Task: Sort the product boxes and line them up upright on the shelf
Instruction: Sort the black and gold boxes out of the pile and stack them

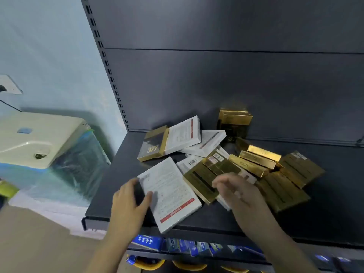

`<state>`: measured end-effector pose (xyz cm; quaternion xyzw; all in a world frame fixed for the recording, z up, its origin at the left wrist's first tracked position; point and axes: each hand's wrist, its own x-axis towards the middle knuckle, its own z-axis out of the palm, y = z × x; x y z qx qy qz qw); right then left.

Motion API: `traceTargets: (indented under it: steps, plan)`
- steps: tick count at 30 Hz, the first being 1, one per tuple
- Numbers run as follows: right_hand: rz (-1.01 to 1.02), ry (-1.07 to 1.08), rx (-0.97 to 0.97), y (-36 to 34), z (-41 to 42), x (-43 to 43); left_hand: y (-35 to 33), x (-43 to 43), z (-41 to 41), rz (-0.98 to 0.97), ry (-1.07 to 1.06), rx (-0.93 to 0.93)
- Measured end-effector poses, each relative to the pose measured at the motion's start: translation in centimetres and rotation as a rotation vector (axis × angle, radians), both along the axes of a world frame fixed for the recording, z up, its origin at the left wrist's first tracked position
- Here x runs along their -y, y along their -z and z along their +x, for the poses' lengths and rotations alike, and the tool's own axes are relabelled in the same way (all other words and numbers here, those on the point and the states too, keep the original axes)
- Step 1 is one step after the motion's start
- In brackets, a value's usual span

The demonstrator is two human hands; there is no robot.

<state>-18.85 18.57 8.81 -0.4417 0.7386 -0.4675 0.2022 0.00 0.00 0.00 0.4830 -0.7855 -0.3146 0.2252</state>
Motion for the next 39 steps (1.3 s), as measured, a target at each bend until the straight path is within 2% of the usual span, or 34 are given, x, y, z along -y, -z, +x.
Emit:
traceTargets:
  steps: [2, 4, 8, 10, 13, 17, 22, 26, 28, 32, 35, 37, 39]
  plan:
    - [0.096, -0.01, -0.274, 0.2, 1.0, 2.7, 0.0, 0.9, -0.6, 0.013, 0.041, 0.125]
    - [0.197, -0.073, -0.434, 0.6, 2.4, 5.0, 0.2, 1.6, -1.5, 0.025, 0.092, 0.148]
    - [0.534, -0.261, -0.687, 2.5, 3.6, 7.4, 0.7, 3.4, -1.9, 0.09, 0.167, 0.026]
    - [0.645, -0.337, -0.812, 3.0, 4.2, 8.0, 1.1, 4.1, -1.8, 0.136, 0.173, -0.057]
    - [0.732, -0.349, -0.926, 4.0, 4.9, 8.5, 1.4, 4.4, -1.9, 0.128, 0.169, -0.072]
    - [0.724, -0.326, -0.956, 5.1, 5.5, 8.8, 0.7, 3.8, -1.9, 0.137, 0.152, 0.007]
    - [0.583, -0.352, -0.974, 3.7, 4.6, 8.5, 0.2, 4.1, -1.0, 0.112, 0.286, -0.01]
    - [0.299, -0.291, -0.987, 3.0, 1.9, 7.4, -0.7, 4.9, 1.0, 0.239, 0.498, -0.106]
    - [0.143, -0.232, -0.911, 2.2, 0.8, 7.3, -1.1, 5.3, 1.4, 0.187, 0.558, -0.08]
    - [-0.023, -0.148, -0.807, 0.7, -0.4, 7.8, -1.5, 5.5, -0.1, -0.265, 0.404, -0.064]
    - [-0.085, -0.049, -0.683, -0.4, -0.7, 8.2, -2.8, 5.7, -1.0, -0.446, 0.288, -0.073]
    - [-0.02, 0.027, -0.548, -1.0, -1.3, 8.1, -3.6, 5.7, -0.8, -0.481, 0.239, -0.106]
    - [0.069, 0.055, -0.517, -1.0, -1.8, 7.7, -4.5, 5.2, -0.1, -0.344, 0.13, -0.212]
